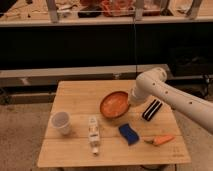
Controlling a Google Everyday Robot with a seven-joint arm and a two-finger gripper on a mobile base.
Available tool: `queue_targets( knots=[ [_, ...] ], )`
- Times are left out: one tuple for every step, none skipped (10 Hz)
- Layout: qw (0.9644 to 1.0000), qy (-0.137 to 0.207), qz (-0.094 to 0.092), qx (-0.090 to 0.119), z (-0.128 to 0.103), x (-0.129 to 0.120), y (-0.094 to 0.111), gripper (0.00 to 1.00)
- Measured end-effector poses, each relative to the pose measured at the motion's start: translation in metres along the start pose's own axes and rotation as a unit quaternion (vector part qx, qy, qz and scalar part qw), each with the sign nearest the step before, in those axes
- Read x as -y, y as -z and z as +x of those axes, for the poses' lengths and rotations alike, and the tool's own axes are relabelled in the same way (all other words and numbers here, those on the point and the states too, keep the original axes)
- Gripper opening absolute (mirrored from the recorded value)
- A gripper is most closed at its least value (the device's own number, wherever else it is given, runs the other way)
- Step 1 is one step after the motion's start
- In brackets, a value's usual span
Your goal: Pick up the ceramic bowl
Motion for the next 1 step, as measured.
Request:
queue_targets(
  knots=[
    [1.0,0.002,0.003,0.001,-0.001,0.0,0.0008,0.02]
  ],
)
